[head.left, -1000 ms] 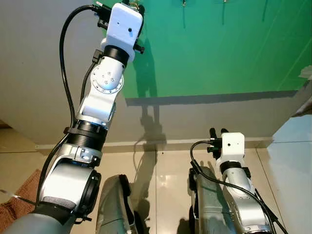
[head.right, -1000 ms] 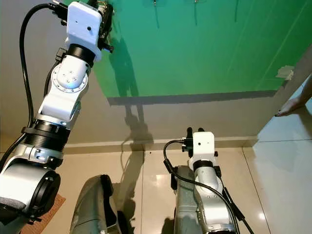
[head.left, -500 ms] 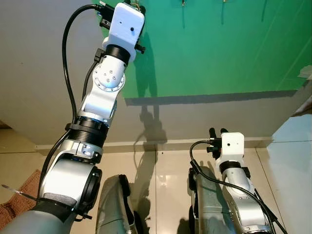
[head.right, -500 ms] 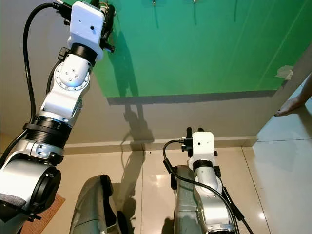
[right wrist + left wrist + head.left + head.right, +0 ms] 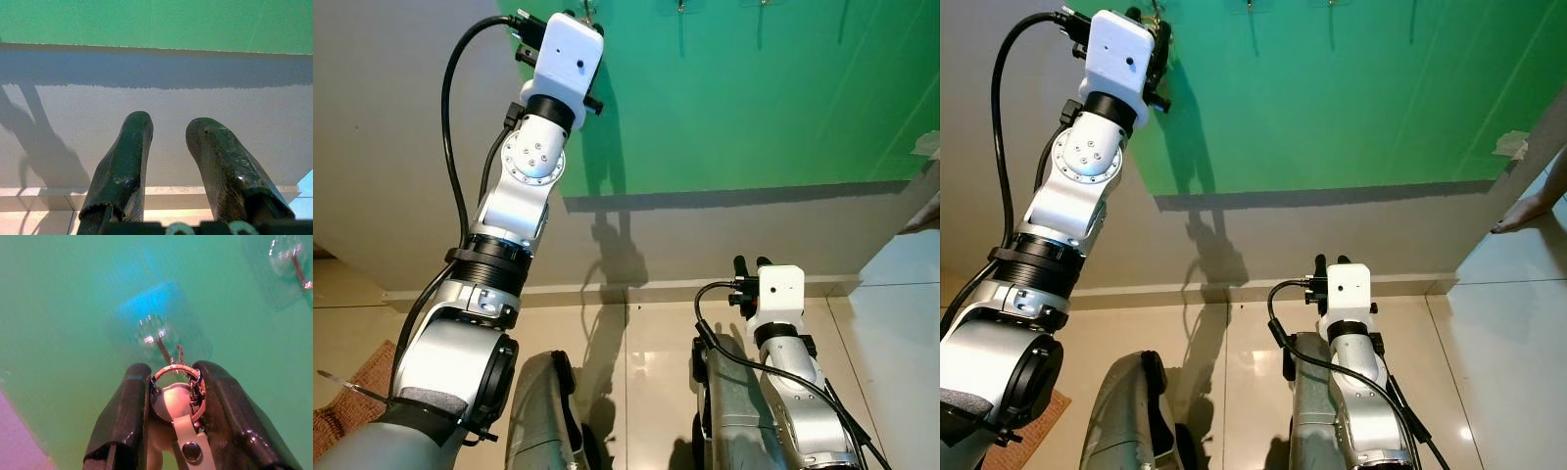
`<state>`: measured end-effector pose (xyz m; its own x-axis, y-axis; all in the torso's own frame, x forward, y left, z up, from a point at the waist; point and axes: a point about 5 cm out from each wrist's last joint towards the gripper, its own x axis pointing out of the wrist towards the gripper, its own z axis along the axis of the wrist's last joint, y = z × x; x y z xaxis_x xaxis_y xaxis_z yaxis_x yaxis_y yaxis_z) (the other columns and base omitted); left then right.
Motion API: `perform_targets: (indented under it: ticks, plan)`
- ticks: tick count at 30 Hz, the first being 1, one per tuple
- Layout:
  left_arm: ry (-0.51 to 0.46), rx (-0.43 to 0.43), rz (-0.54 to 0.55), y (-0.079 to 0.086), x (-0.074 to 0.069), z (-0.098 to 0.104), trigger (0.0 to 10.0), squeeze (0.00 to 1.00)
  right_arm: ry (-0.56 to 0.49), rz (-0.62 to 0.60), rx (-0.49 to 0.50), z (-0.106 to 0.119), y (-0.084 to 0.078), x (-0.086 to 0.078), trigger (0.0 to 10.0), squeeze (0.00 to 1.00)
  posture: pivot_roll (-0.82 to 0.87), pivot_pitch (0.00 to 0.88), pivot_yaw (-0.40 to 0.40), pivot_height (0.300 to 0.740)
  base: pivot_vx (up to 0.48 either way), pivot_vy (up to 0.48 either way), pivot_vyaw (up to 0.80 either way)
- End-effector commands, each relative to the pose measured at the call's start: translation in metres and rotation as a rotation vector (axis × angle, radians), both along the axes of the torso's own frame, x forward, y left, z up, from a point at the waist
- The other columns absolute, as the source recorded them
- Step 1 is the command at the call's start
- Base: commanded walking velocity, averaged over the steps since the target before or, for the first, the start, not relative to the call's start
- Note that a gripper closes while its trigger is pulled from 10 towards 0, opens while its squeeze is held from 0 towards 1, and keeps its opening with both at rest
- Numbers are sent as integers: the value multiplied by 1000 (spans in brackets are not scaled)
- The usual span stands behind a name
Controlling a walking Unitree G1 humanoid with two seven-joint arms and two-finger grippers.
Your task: Hang keys on a hook
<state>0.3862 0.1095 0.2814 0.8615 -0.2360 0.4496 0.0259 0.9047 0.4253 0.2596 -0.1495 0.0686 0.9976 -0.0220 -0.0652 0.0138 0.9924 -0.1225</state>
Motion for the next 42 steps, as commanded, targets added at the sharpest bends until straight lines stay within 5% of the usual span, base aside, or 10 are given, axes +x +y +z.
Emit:
perform_targets:
  ticks: [1,31,42]
  plan:
    - [-1,9,2,-1,2,8,0,0,15,15,-1,-2,4,-3,10000,0,-157,126,99,536,0,0,0]
    - [8,-27,-33,-8,-8,-3,0,0,29,18,1,-5,5,-5,10000,0,-153,134,98,536,0,0,0]
    - [-39,-63,-15,-4,-13,9,0,0,32,19,0,-5,5,-6,10000,0,-154,136,97,536,0,0,0]
